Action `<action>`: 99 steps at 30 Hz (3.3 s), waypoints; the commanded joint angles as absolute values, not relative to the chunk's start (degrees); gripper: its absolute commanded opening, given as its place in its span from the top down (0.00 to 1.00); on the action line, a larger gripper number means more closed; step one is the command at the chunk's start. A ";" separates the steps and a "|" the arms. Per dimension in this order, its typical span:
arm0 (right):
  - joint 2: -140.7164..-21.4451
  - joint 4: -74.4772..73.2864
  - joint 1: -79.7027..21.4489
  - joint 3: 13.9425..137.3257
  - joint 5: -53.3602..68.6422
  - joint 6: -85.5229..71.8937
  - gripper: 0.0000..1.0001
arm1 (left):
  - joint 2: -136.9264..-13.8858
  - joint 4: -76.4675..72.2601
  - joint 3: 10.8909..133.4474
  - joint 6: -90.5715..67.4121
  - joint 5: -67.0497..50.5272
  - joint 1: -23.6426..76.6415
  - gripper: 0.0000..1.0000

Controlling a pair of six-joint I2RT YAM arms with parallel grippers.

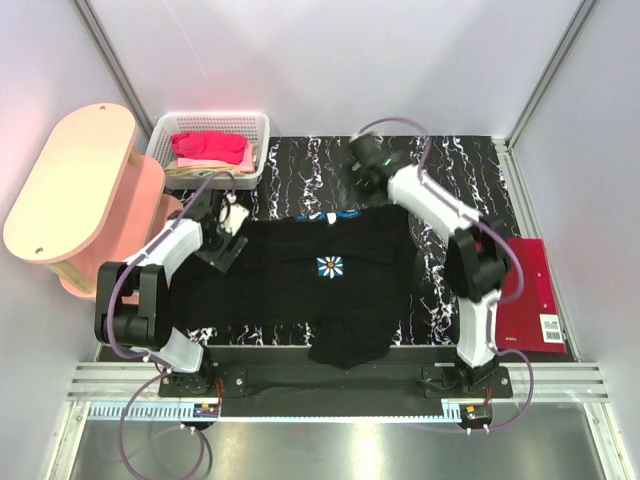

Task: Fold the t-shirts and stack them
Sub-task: Fold the tshirt

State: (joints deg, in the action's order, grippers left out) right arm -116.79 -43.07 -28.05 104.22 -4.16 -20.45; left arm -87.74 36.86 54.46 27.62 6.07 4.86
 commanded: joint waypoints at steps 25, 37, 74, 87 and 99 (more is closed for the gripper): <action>-115.92 -21.62 -58.37 71.54 -57.92 1.84 0.39 | -119.88 55.20 98.88 14.06 -10.20 26.36 0.09; -116.73 -16.70 -50.10 73.48 -55.82 5.01 0.60 | -117.25 51.16 90.45 16.79 -7.48 26.81 0.10; -99.92 -40.88 -31.92 88.14 -4.76 -24.33 0.11 | -96.07 51.06 83.41 18.81 -4.31 21.10 0.07; -119.09 -29.10 -23.20 86.50 27.32 -40.33 0.21 | -87.19 48.87 67.06 23.55 -1.58 8.36 0.07; -115.14 -32.34 -12.49 76.46 20.92 -43.95 0.25 | -85.26 48.08 63.98 25.05 -0.62 5.80 0.07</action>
State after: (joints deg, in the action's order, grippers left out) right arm -117.08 -24.99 -18.02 78.15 26.89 -44.34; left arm -88.27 49.69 64.05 23.83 -1.50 5.78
